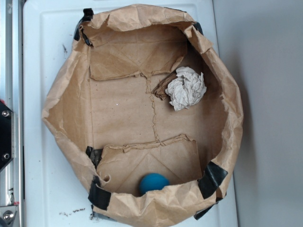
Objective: Grab the blue ball.
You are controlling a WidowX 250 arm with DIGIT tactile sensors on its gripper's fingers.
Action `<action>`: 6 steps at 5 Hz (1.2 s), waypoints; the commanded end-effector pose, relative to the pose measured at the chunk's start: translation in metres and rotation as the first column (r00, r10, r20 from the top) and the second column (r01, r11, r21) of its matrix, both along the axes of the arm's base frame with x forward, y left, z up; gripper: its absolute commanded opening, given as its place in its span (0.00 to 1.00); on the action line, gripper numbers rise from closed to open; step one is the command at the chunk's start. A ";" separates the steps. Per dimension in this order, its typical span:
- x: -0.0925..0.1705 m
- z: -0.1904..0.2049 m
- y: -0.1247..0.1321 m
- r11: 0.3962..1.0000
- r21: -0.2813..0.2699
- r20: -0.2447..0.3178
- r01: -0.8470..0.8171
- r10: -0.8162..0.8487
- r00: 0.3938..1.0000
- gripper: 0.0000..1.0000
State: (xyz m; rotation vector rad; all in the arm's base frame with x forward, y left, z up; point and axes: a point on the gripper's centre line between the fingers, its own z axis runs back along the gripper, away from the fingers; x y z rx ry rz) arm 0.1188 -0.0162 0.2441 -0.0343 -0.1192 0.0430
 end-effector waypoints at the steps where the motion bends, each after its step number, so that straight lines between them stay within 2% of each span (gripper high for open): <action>1: 0.000 0.000 0.000 1.000 0.000 0.000 0.000 0.000 1.000 1.00; 2: 0.041 -0.004 -0.003 0.997 0.055 0.111 -0.054 0.047 0.993 1.00; 3: 0.081 -0.008 0.010 0.997 0.031 0.089 -0.075 0.072 0.993 1.00; 4: 0.103 -0.025 0.012 0.994 0.009 0.066 0.105 -0.105 0.992 1.00; 5: 0.127 -0.061 0.013 0.937 -0.006 -0.133 0.349 -0.346 0.929 1.00; 6: 0.127 -0.061 0.013 0.937 -0.006 -0.133 0.349 -0.346 0.929 1.00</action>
